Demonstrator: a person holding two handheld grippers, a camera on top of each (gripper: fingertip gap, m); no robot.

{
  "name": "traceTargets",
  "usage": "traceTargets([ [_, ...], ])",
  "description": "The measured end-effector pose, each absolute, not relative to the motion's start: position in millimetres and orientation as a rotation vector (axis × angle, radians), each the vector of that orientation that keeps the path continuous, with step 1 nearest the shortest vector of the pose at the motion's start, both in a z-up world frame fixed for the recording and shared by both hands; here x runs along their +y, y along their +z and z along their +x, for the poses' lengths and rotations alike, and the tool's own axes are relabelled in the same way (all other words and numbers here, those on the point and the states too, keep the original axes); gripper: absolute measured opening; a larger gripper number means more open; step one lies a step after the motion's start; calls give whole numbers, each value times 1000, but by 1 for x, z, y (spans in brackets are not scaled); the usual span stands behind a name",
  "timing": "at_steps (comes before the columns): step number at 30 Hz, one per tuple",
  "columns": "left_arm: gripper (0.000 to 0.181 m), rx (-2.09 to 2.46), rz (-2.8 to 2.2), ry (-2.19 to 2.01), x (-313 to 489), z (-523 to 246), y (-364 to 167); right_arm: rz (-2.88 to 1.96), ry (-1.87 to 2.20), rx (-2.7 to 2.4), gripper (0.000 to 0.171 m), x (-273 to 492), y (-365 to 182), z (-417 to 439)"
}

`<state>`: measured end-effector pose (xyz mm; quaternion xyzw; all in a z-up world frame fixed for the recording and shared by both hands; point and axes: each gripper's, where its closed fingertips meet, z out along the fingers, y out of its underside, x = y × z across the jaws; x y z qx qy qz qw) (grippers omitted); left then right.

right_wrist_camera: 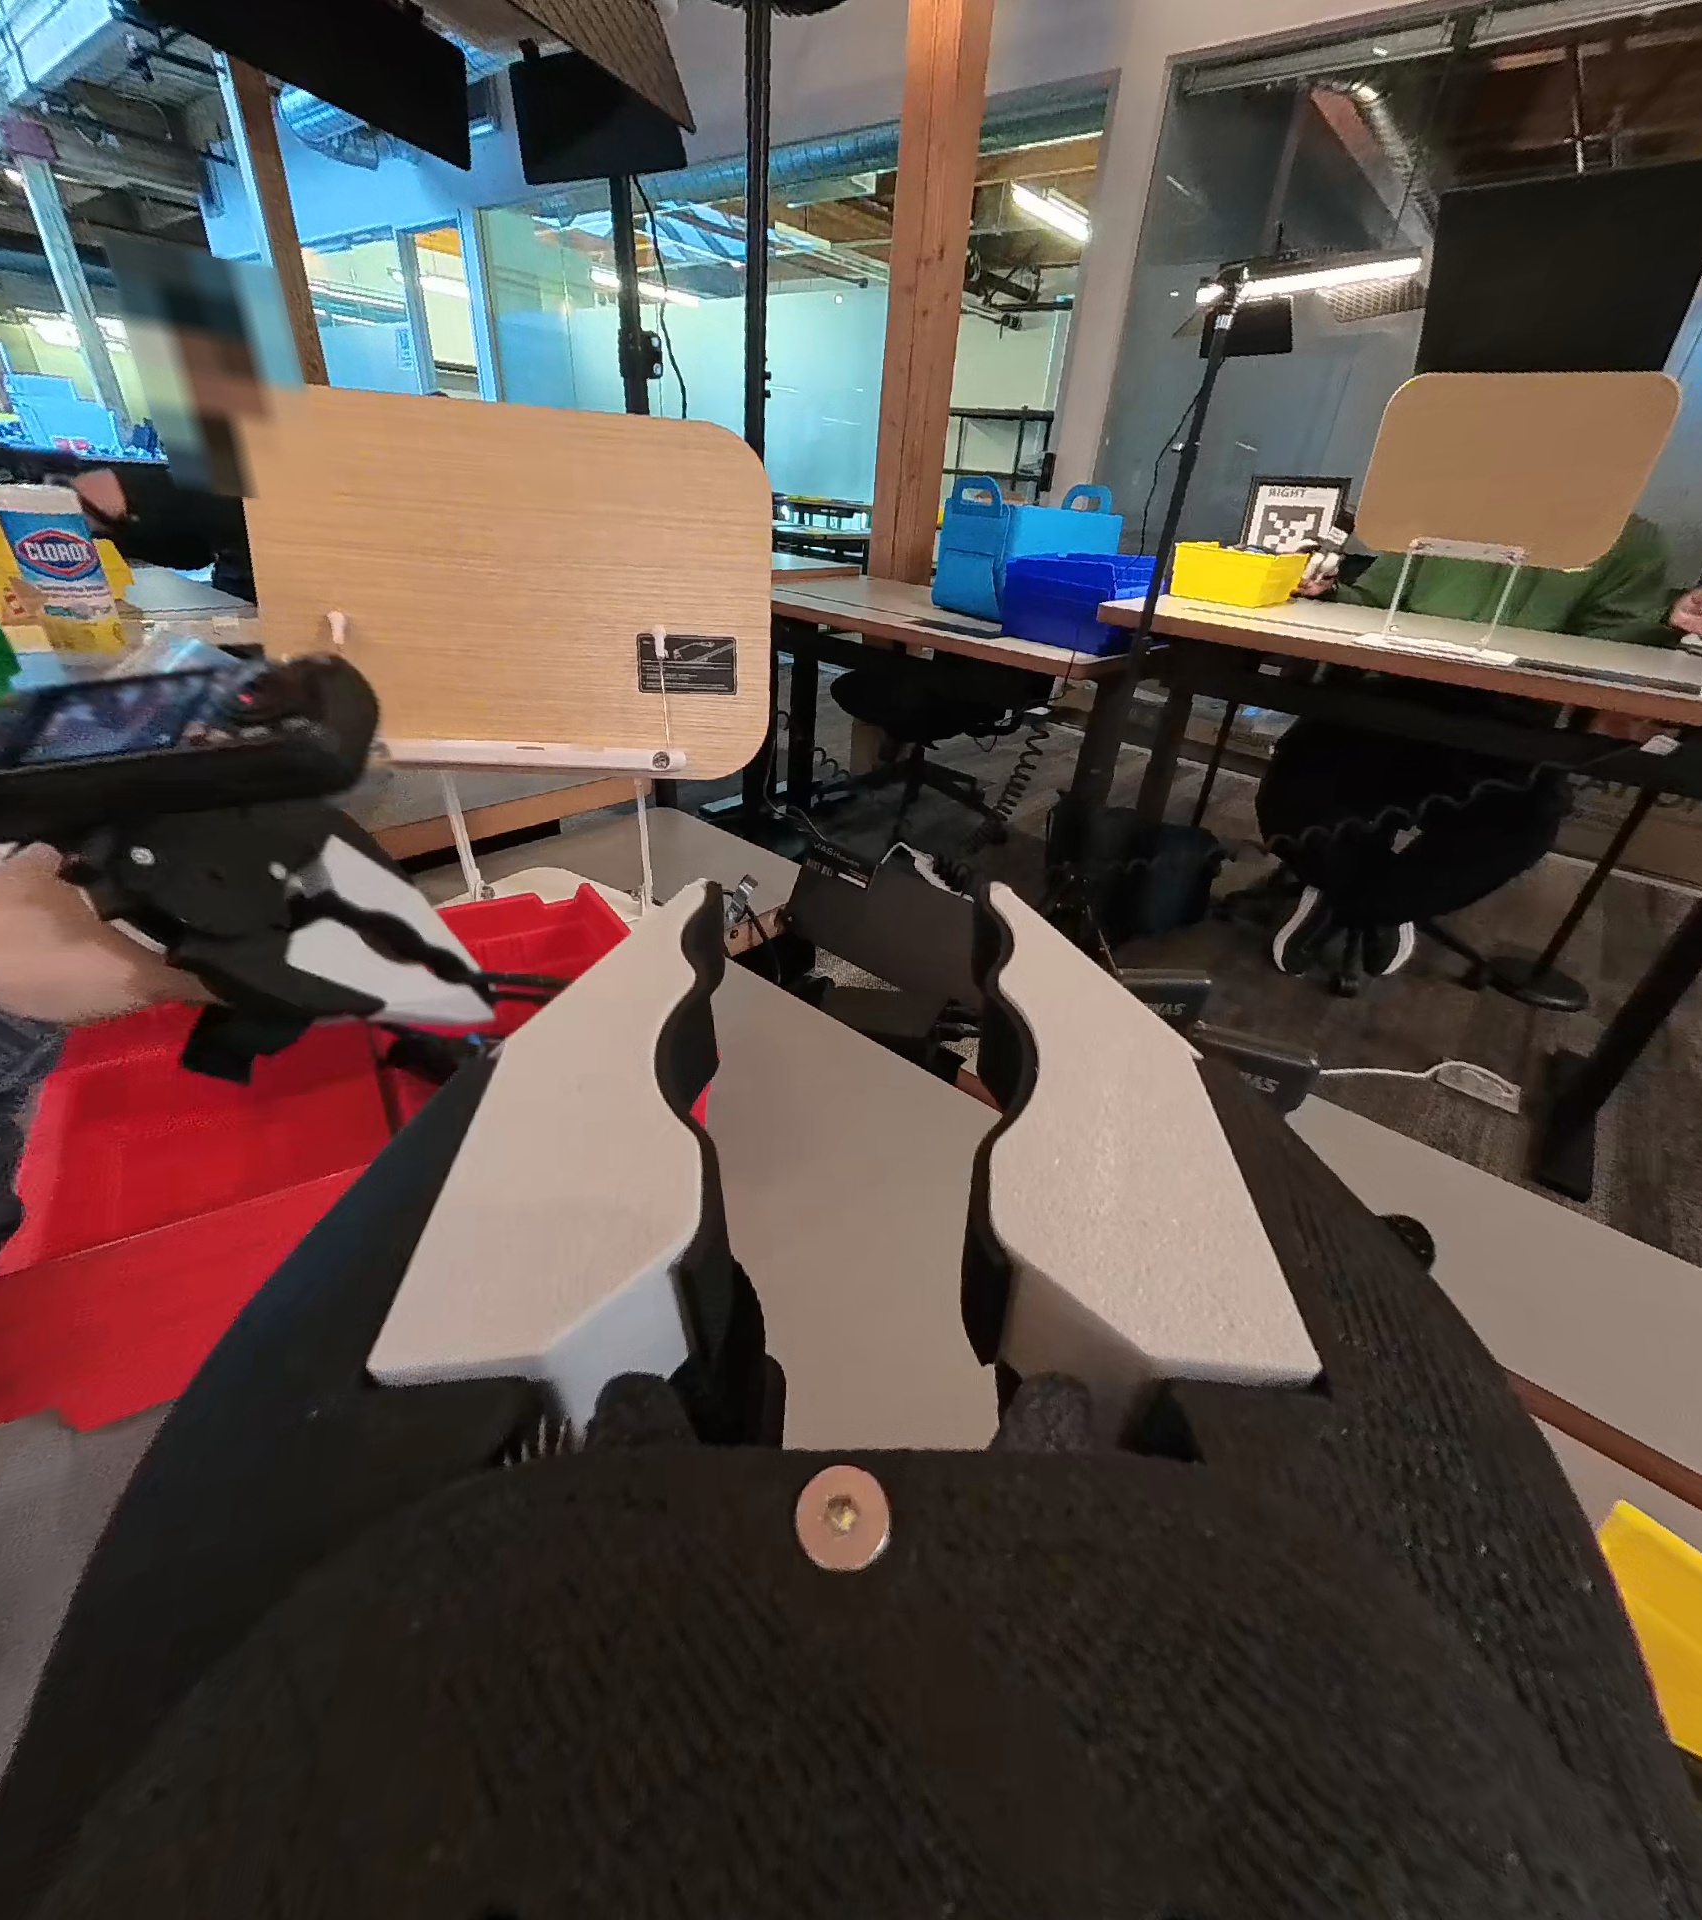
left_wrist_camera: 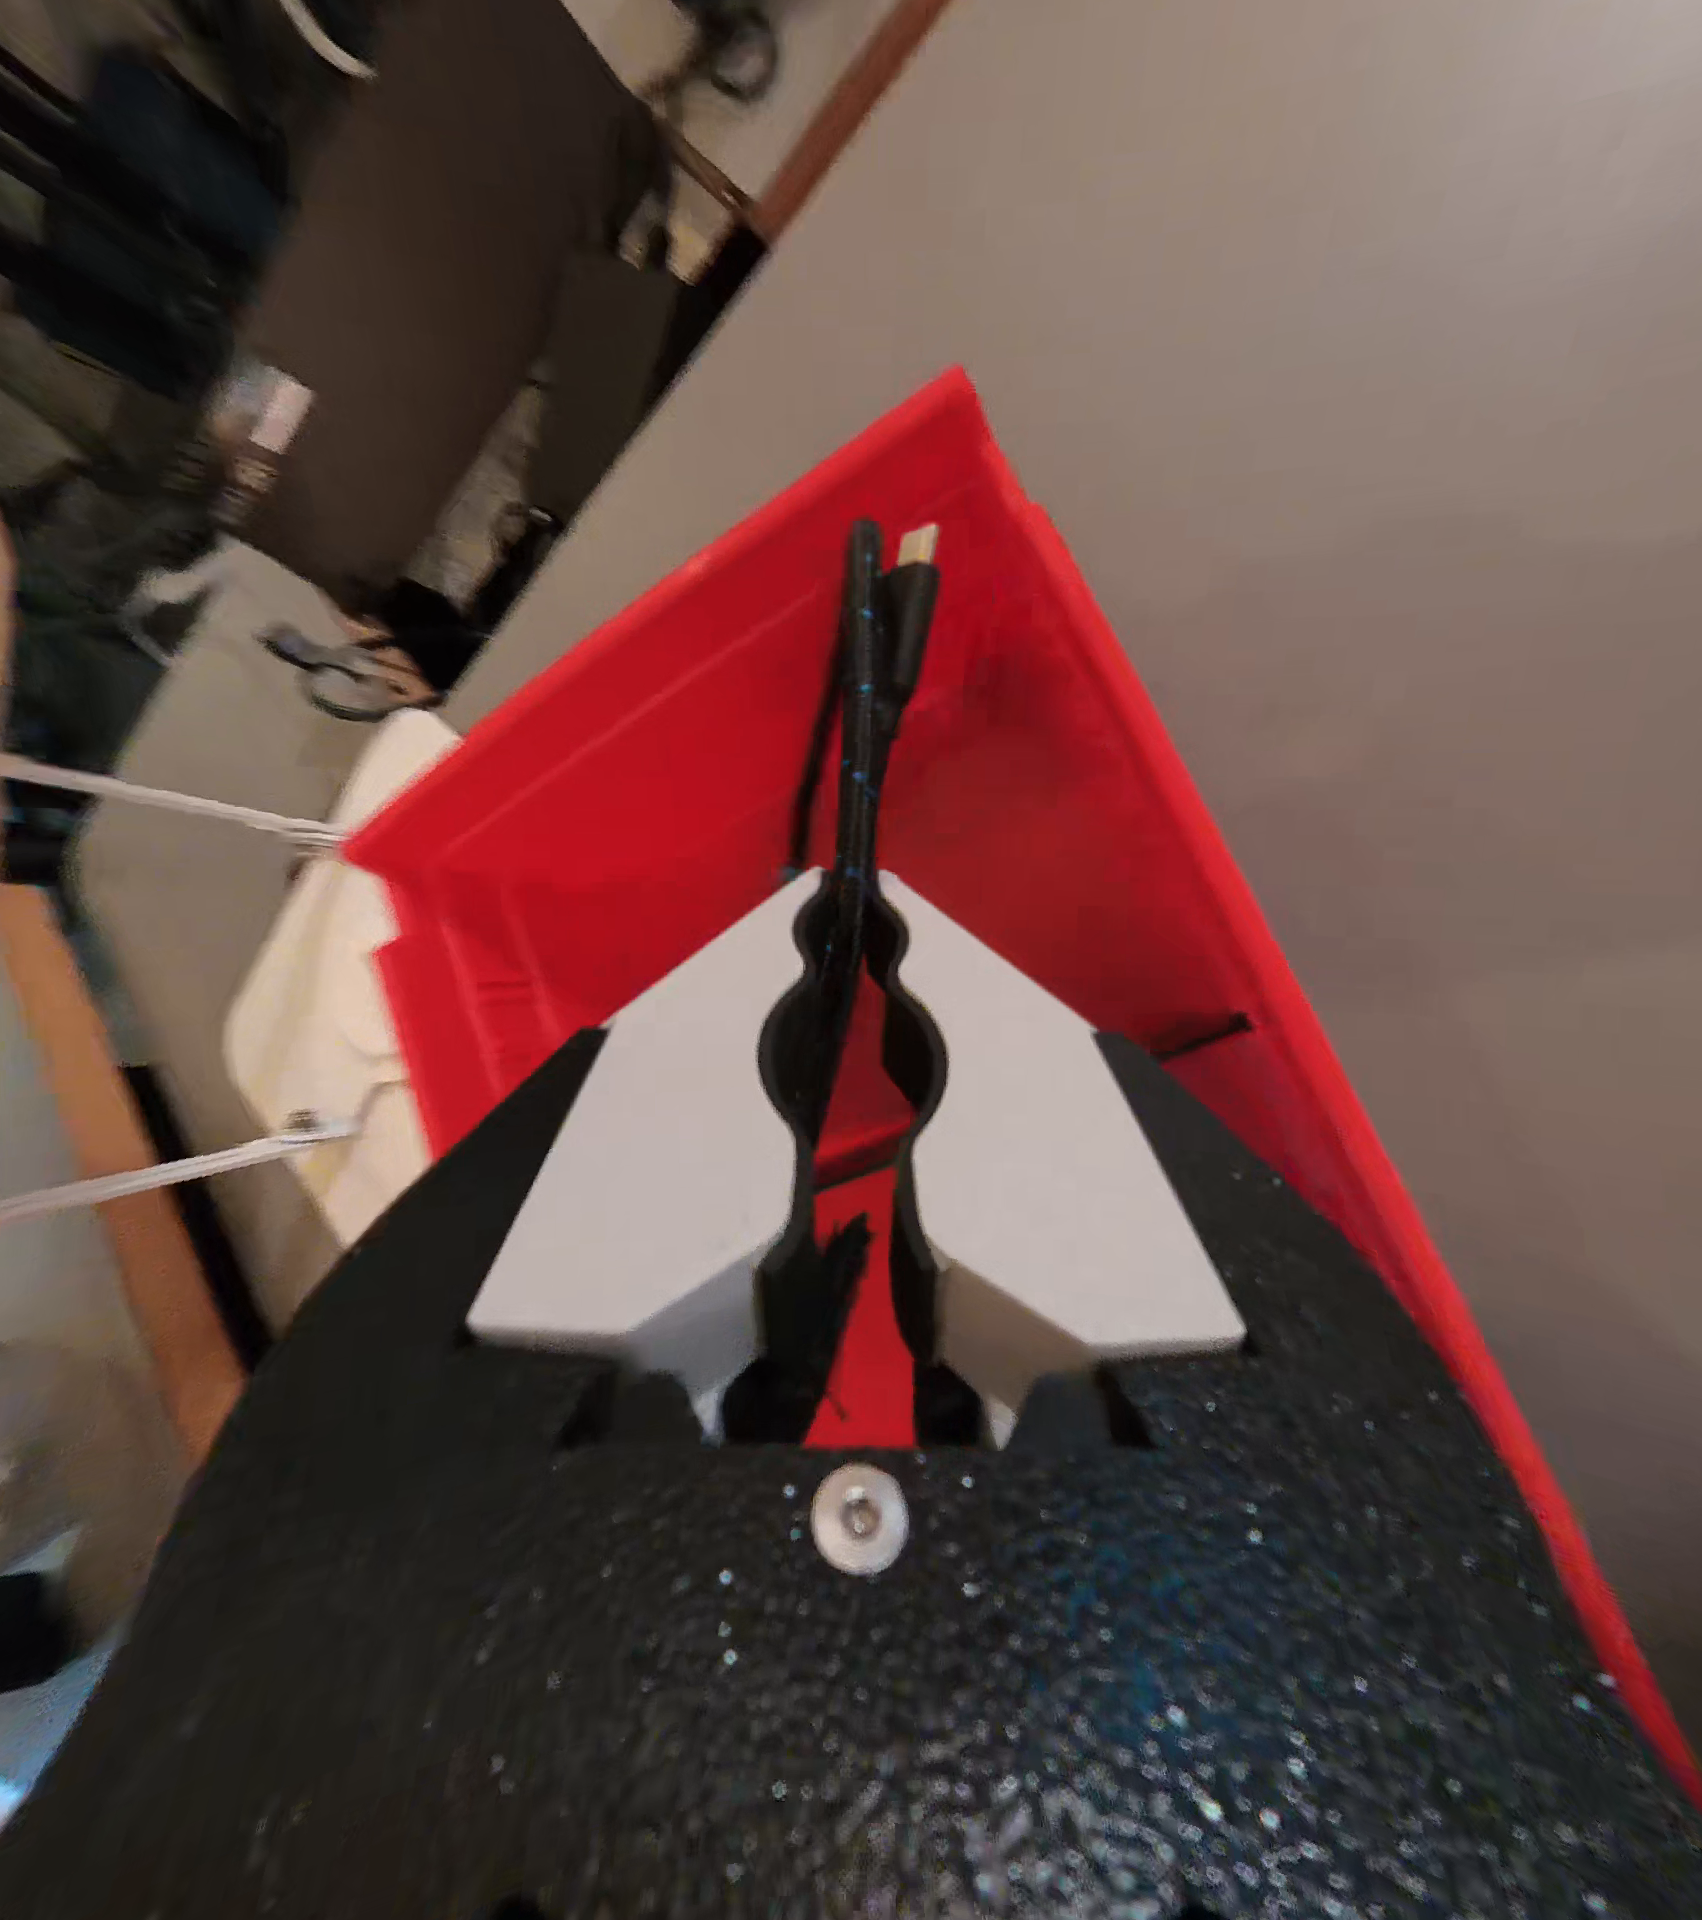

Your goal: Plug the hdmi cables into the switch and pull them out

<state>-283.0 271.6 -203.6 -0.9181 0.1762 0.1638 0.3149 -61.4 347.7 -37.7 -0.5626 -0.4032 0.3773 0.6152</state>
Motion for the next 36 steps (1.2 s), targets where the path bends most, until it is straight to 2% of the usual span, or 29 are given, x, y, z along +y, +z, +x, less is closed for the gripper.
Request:
traceTargets([
  [1,2,452,-2368,481,273,-287,-193,-1296,867,-928,47,348,-38,-61],
  [7,1,415,-1966,607,273,-279,-113,-1275,869,-900,47,347,-31,-53],
  [14,1,488,-1481,545,253,-208,-21,-1216,873,-842,45,342,-14,-34],
  [19,1,570,-1410,380,259,-161,-12,-1068,877,-991,50,314,-10,-26],
  [25,2,628,-1255,70,262,-103,3,-1237,890,-1312,79,308,-78,-24],
  [28,1,670,-1188,-80,258,-76,7,-1266,1042,-1418,81,298,-100,-28],
  [31,1,703,-1142,-185,255,-57,9,-1215,1152,-1498,70,283,-104,-35],
  [34,1,715,-1112,-286,251,-44,11,-1168,1145,-1613,24,270,-113,-37],
  [36,5,697,-1093,-342,249,-42,14,-1114,1148,-1637,12,265,-109,-37],
])
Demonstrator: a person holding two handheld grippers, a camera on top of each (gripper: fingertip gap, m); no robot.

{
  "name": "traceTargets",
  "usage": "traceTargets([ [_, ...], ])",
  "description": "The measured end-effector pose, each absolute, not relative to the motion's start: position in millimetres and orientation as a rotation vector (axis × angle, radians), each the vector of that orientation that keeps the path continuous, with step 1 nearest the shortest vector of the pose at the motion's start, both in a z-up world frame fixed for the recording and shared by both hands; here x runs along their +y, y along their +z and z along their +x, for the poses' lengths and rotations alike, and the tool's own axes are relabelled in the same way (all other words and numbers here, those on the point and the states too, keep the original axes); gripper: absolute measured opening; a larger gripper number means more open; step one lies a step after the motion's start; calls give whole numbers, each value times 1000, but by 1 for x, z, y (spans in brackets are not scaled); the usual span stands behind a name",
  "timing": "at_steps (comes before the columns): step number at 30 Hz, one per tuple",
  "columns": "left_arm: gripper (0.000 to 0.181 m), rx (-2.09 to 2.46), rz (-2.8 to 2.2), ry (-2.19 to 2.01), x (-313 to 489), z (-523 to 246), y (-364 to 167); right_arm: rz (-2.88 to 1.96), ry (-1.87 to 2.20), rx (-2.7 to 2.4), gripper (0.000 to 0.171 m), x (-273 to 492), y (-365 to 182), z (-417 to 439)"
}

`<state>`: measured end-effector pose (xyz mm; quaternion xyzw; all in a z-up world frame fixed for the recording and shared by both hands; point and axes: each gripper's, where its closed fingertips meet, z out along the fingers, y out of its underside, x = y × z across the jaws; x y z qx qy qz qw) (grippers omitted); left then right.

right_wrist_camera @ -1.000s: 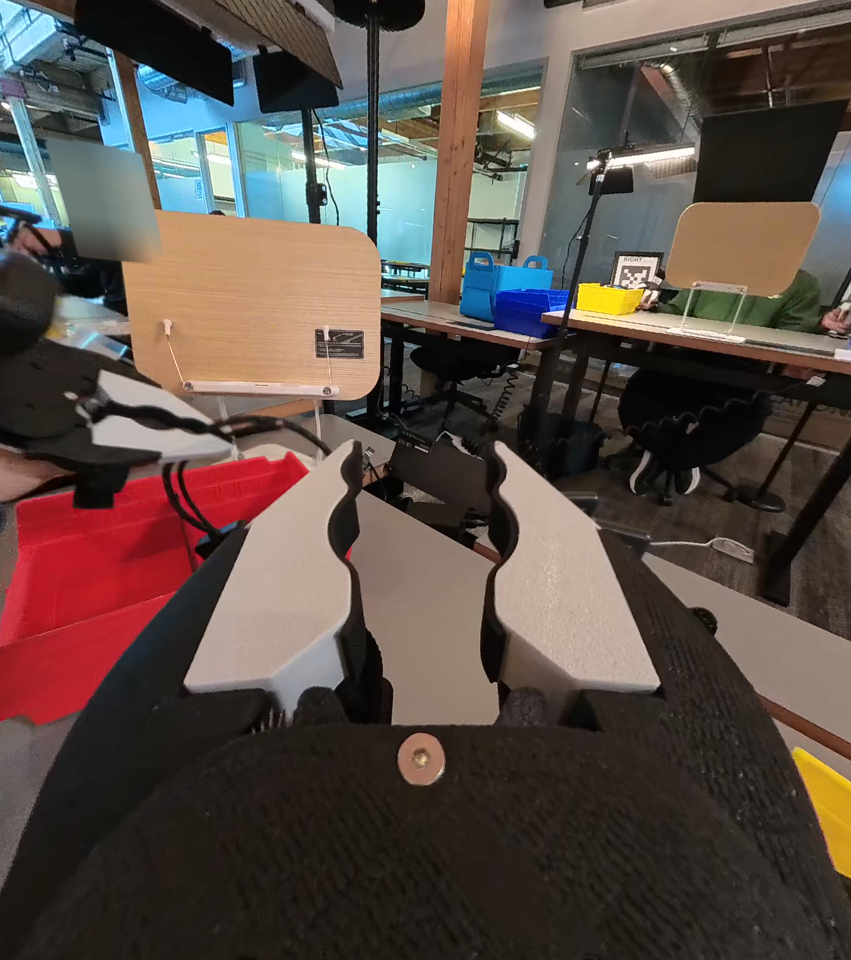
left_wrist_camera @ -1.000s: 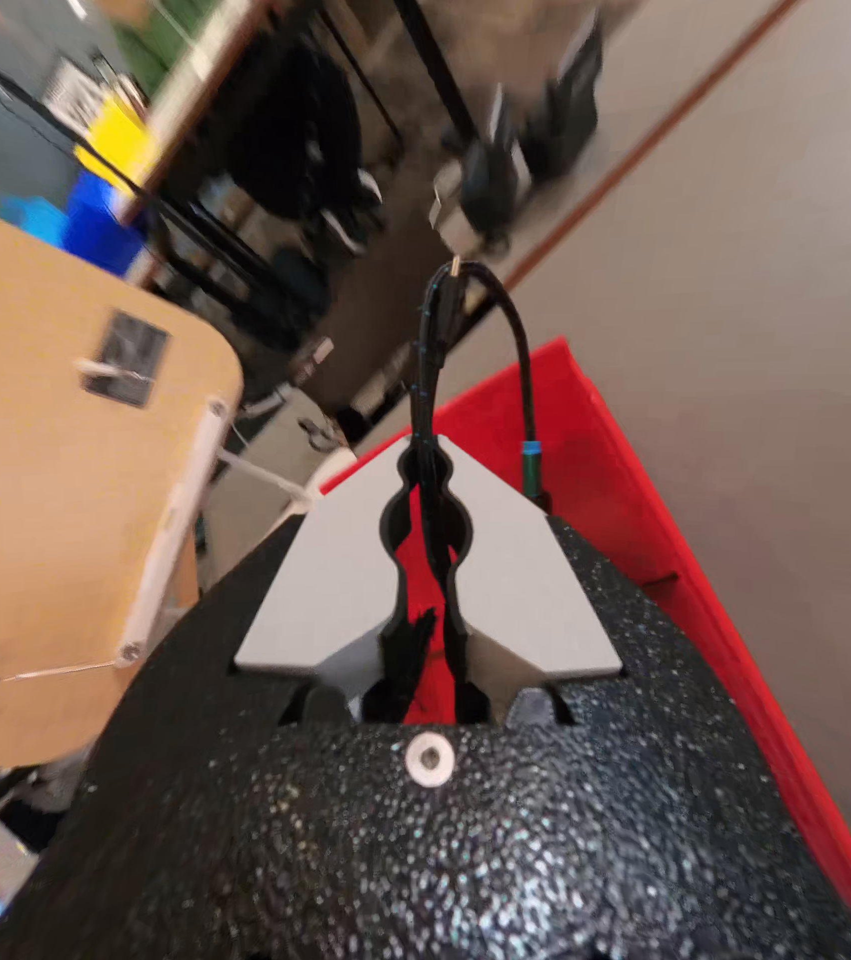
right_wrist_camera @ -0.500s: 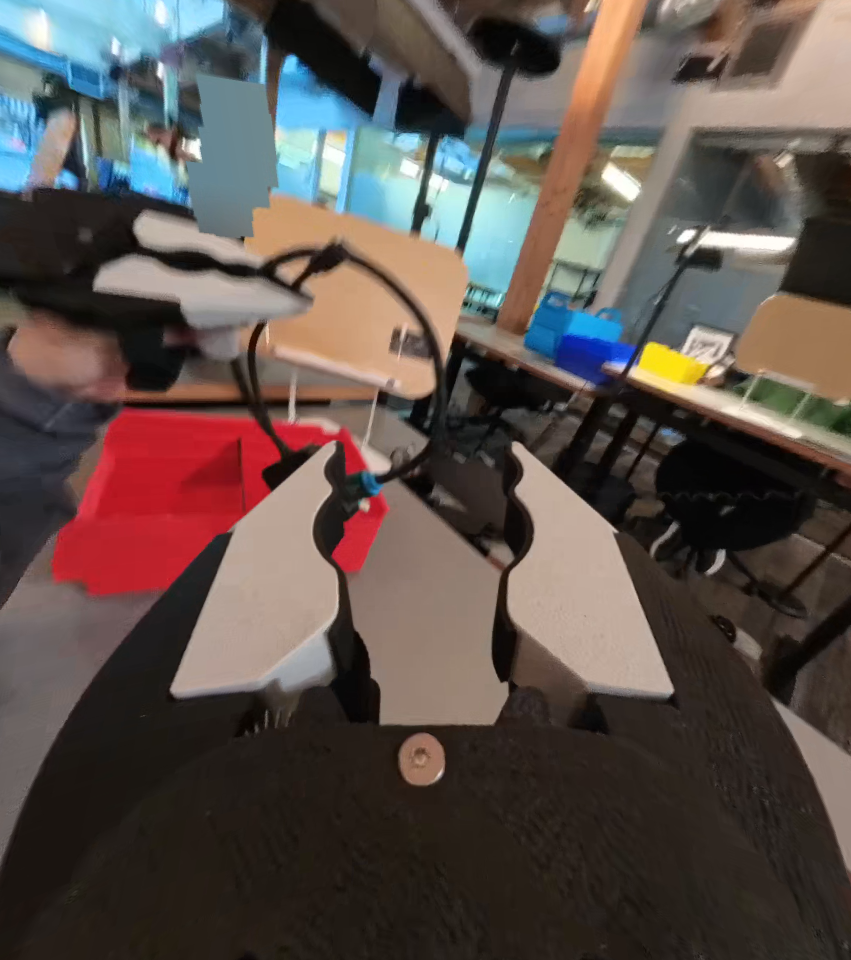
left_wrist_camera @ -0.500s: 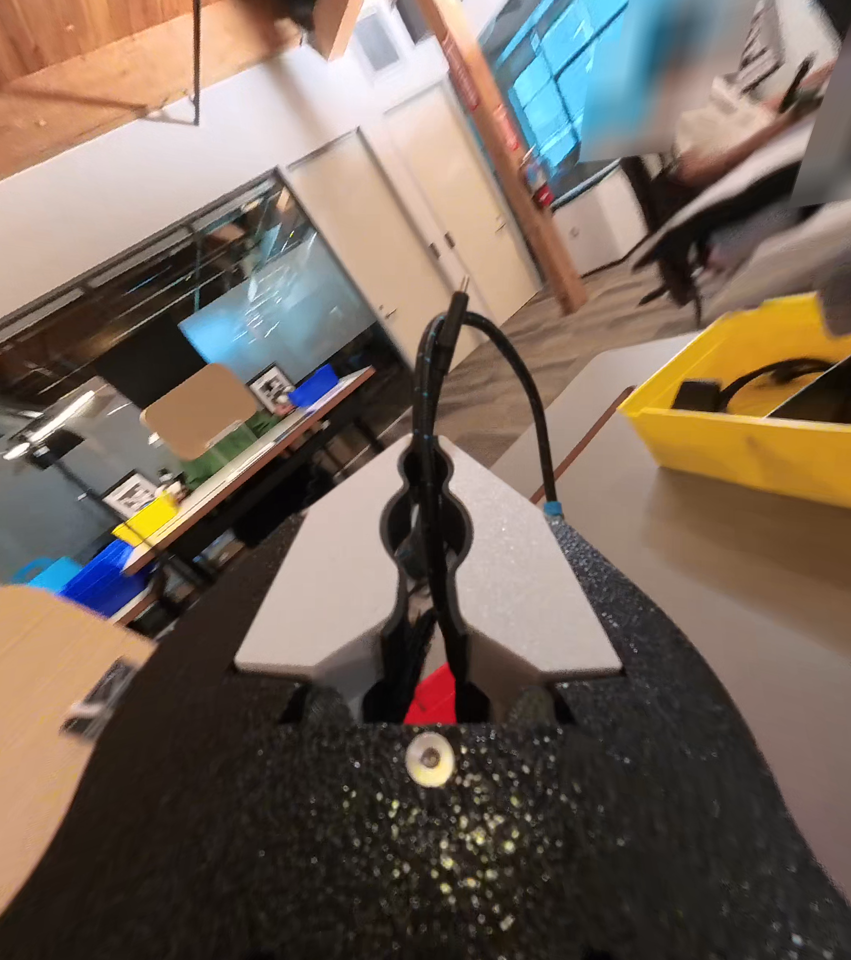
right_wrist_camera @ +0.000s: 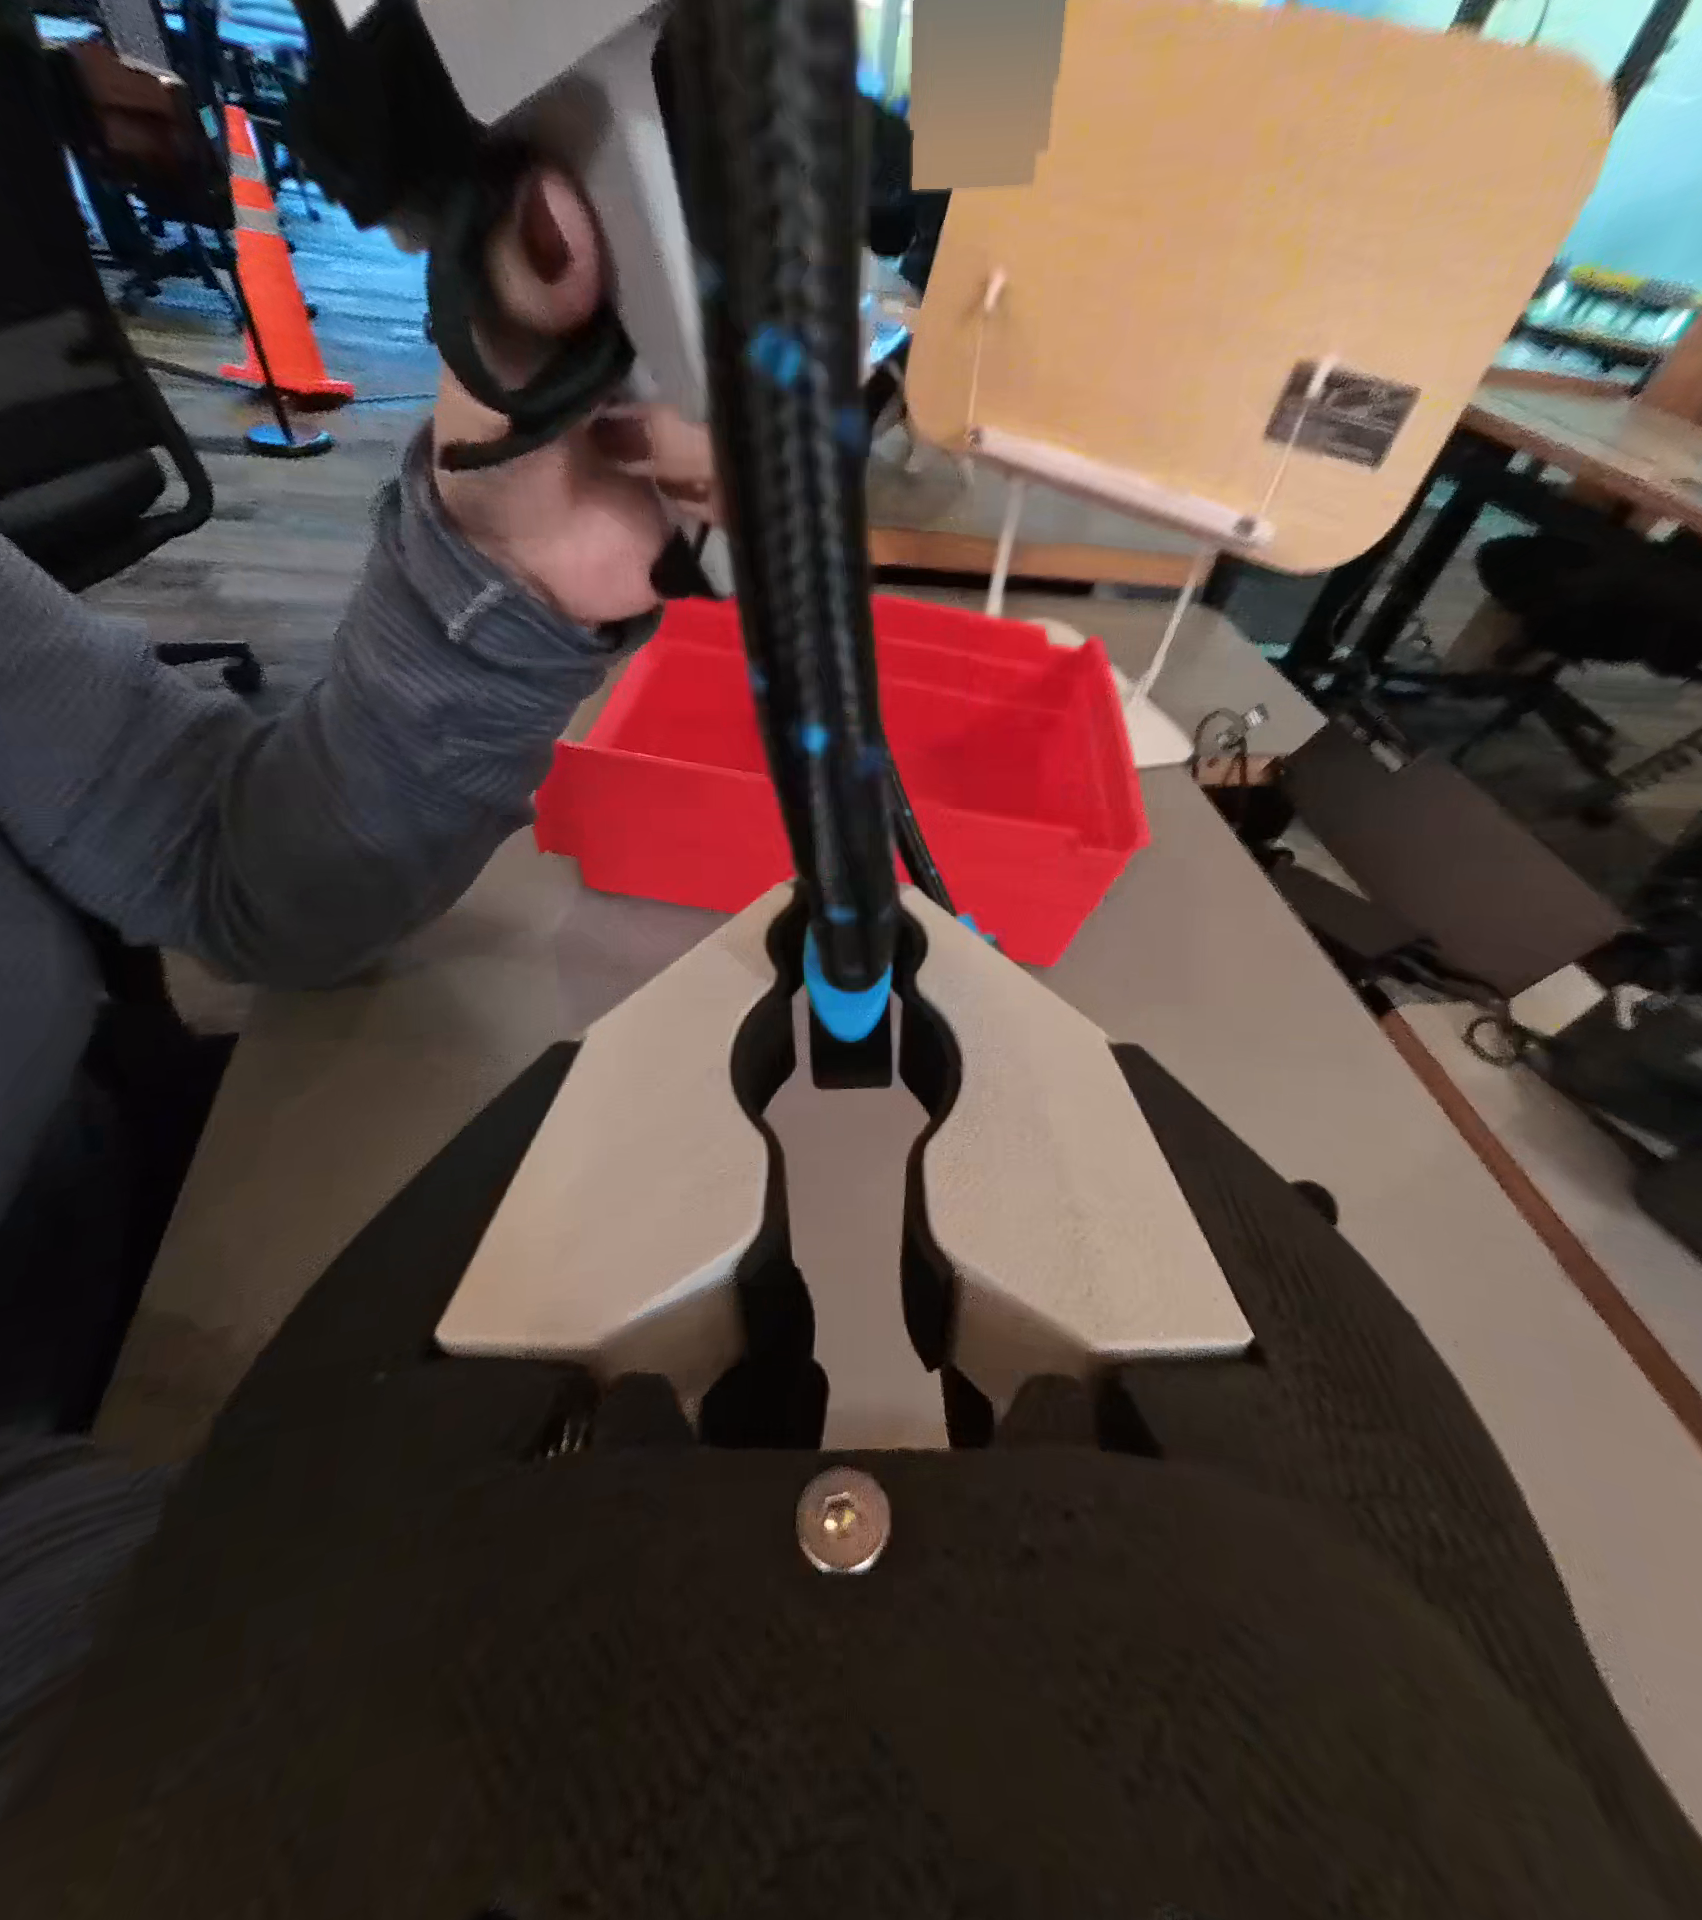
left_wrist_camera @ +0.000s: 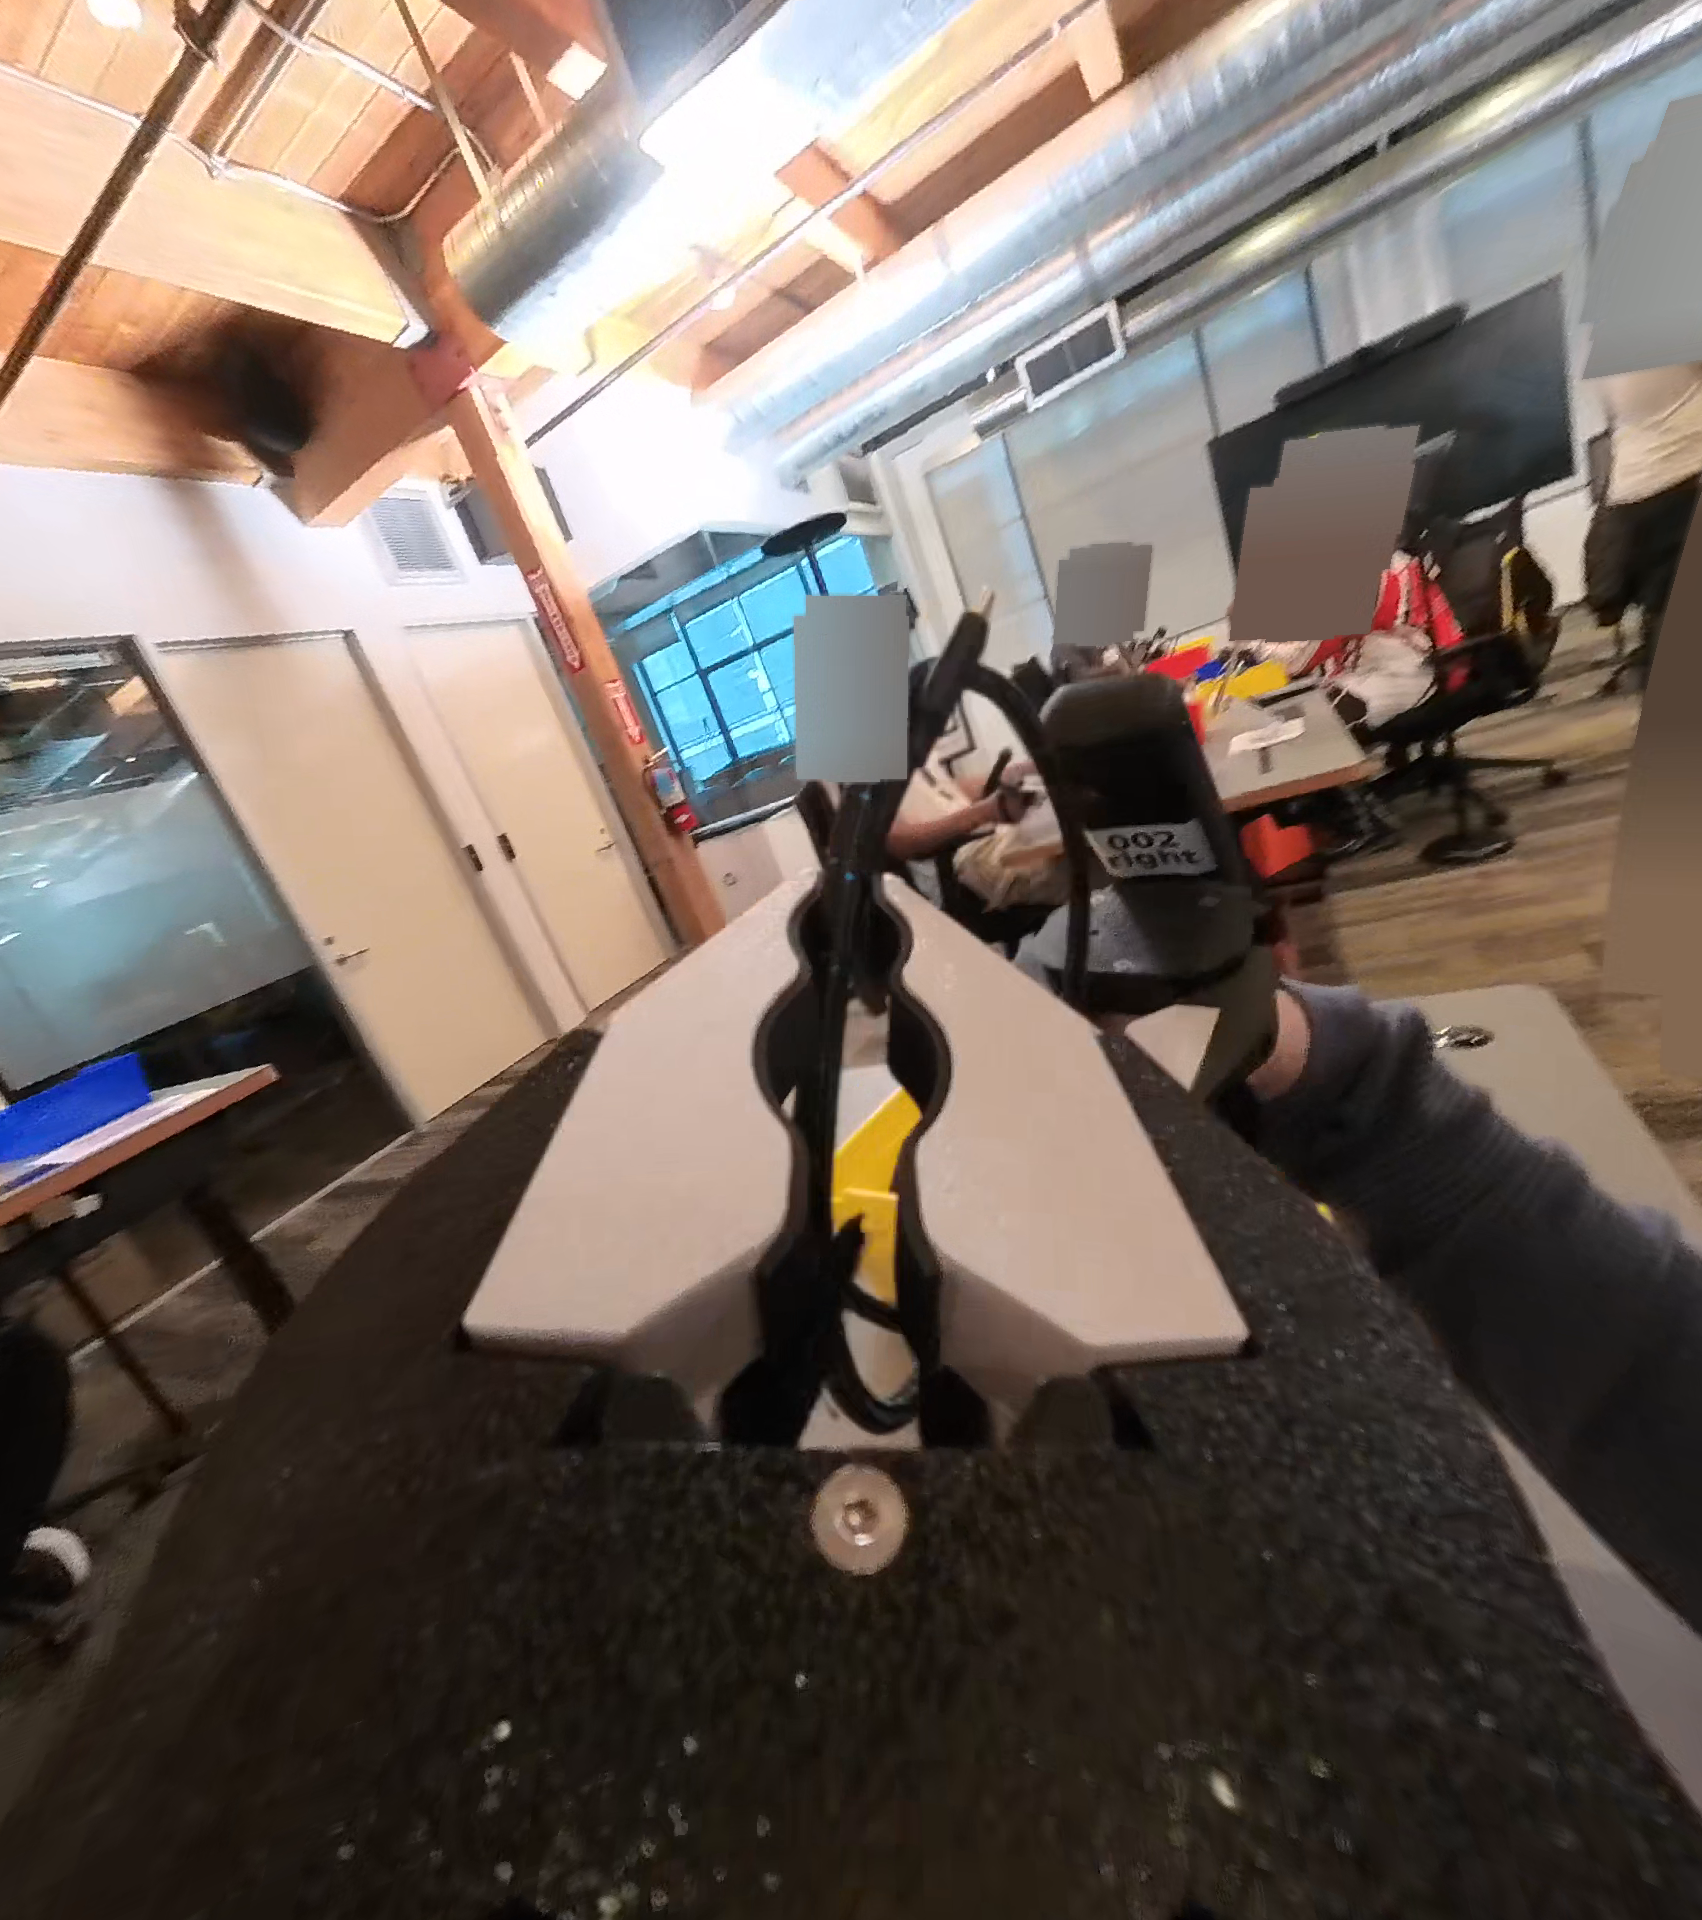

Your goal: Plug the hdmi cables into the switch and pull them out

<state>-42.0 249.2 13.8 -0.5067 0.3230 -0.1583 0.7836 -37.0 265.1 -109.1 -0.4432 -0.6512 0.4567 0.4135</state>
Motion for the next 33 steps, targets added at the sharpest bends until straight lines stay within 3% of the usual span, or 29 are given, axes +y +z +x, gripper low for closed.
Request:
traceTargets([
  [2,16,649,-1070,-382,248,-47,19,-1064,1140,-1590,12,269,-98,-37],
  [3,50,631,-1083,-393,250,-49,20,-1038,1156,-1556,12,270,-92,-37],
  [4,71,637,-1131,-403,255,-50,15,-1012,1190,-1520,11,270,-84,-36],
  [6,97,669,-1229,-421,265,-50,-1,-959,1268,-1452,11,272,-71,-32],
  [10,111,763,-1385,-531,279,-36,-36,-867,1364,-1413,12,265,-57,-26],
  [13,102,877,-1445,-615,283,-18,-62,-806,1404,-1419,12,255,-50,-28],
  [18,45,982,-1360,-690,275,0,-67,-767,1436,-1431,12,247,-45,-32],
  [21,22,995,-1304,-701,268,-1,-60,-771,1456,-1408,12,248,-43,-32],
  [26,19,970,-1262,-668,267,-11,-52,-756,1534,-1269,38,256,-25,-24],
  [33,18,828,-1109,-734,263,-17,-21,-745,1544,-1227,33,259,-19,-24],
])
